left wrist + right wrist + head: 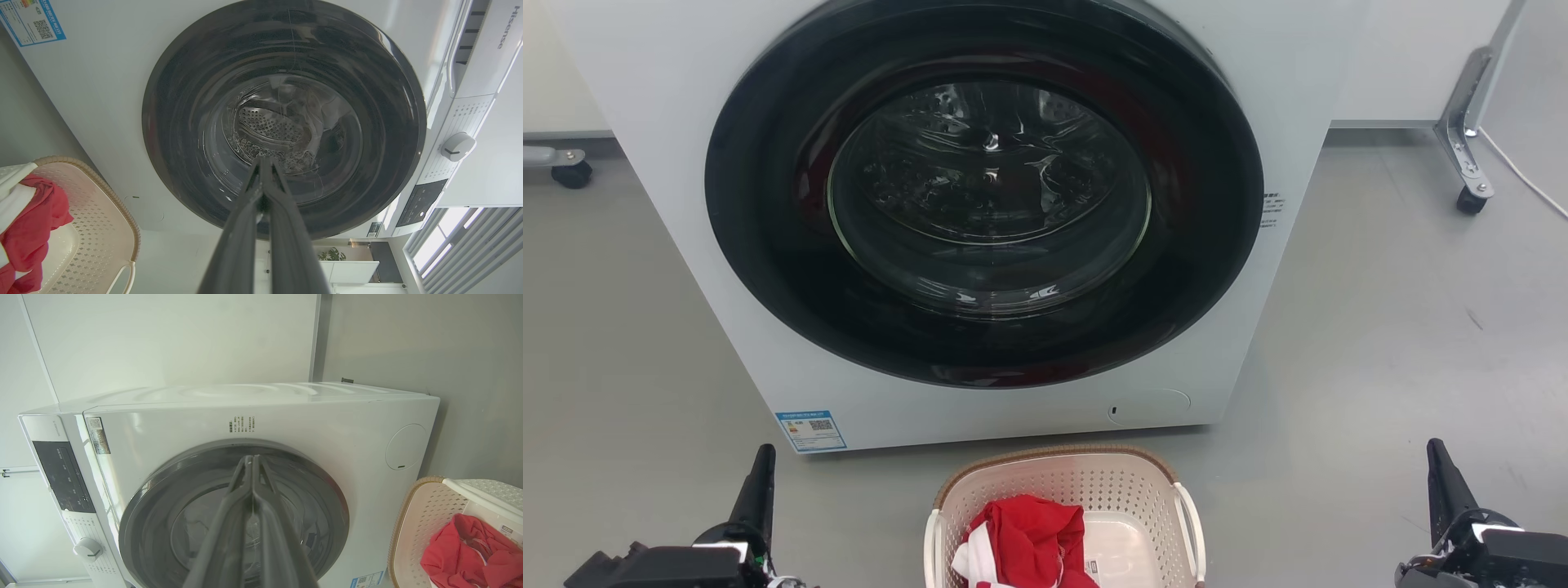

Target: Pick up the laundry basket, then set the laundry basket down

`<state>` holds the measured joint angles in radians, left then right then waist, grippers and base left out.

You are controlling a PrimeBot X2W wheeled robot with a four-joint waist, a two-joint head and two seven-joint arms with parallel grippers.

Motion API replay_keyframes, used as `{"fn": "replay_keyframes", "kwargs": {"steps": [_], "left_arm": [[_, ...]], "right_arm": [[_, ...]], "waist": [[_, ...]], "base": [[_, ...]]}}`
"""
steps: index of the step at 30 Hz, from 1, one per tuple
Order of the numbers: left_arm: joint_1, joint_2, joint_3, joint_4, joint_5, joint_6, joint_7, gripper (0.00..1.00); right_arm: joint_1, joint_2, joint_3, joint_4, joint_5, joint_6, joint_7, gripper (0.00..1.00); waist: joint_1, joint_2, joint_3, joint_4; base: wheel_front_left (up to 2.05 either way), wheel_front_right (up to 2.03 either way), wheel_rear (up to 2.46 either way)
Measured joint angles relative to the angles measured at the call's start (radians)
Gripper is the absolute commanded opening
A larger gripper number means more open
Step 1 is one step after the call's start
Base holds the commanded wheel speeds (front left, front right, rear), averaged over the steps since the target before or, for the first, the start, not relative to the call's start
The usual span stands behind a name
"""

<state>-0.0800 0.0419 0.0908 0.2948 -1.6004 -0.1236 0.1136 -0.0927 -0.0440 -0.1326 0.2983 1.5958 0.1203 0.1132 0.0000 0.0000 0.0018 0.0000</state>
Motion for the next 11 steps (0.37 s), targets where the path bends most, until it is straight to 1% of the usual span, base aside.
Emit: {"fn": "replay_keyframes", "kwargs": {"steps": [11], "left_arm": [[0.0,0.0,0.0,0.0,0.0,0.0,0.0,0.0]], "right_arm": [[0.0,0.0,0.0,0.0,0.0,0.0,0.0,0.0]], "waist": [[0.0,0.0,0.0,0.0]], "base": [[0.0,0.0,0.0]]}}
